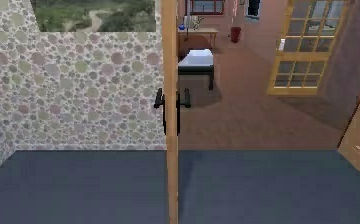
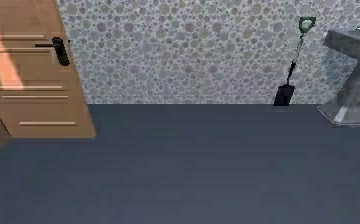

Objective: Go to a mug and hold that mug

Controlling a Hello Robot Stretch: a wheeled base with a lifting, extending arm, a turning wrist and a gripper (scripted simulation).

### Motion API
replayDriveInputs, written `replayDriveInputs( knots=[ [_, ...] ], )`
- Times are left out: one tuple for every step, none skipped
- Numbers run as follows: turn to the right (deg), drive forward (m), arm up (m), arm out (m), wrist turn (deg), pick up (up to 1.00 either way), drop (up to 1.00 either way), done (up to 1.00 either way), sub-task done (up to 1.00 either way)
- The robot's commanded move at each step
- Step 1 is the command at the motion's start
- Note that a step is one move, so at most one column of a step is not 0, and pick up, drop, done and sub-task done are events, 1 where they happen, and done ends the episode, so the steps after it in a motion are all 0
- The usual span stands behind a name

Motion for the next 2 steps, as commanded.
replayDriveInputs(
  knots=[
    [27.0,0.0,0.0,0.0,0.0,0.0,0.0,0.0,0.0],
    [0.0,0.9,0.0,0.0,0.0,0.0,0.0,0.0,0.0]
  ],
)
